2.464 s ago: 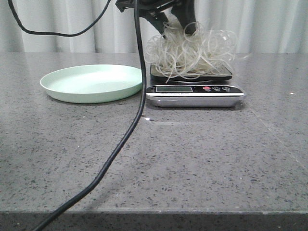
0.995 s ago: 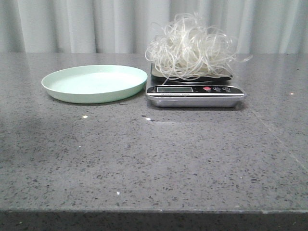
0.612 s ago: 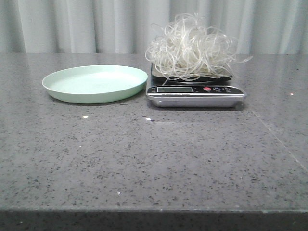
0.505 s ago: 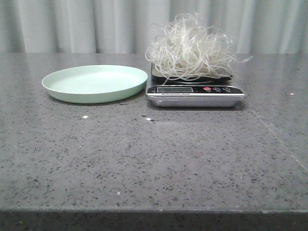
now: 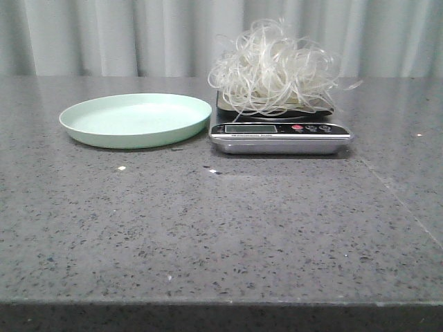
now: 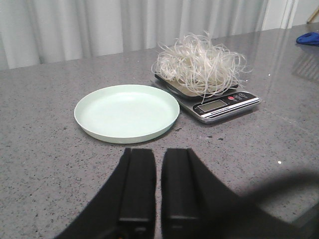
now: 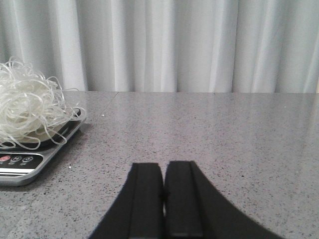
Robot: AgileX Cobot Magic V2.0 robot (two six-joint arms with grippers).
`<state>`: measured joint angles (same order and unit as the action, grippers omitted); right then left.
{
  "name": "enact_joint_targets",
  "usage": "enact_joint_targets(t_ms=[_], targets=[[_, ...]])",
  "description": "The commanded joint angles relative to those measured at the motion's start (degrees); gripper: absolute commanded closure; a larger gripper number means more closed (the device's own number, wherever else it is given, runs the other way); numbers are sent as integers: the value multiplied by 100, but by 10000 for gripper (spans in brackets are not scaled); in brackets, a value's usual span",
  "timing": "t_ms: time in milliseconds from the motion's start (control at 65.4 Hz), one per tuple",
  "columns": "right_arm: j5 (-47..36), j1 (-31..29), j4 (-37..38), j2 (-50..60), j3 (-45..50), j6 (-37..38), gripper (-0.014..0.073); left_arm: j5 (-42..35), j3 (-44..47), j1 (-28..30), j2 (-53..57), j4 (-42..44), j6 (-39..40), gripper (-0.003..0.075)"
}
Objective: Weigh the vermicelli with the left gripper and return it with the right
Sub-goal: 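Withdraw the left gripper while the vermicelli rests on the scale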
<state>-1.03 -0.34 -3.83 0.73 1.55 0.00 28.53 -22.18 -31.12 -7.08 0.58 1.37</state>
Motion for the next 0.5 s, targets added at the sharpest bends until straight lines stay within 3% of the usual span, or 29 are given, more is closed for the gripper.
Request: enact_joint_targets(t_ms=[0, 275, 490], targets=[[-427, 17, 33, 81, -42, -33, 426, -465, -145, -9, -73, -58, 49, 588], [-1618, 17, -55, 75, -338, 0, 426, -510, -145, -9, -73, -116, 49, 588], [703, 17, -93, -1023, -2282, 0, 426, -510, -145, -9, -73, -116, 49, 588]])
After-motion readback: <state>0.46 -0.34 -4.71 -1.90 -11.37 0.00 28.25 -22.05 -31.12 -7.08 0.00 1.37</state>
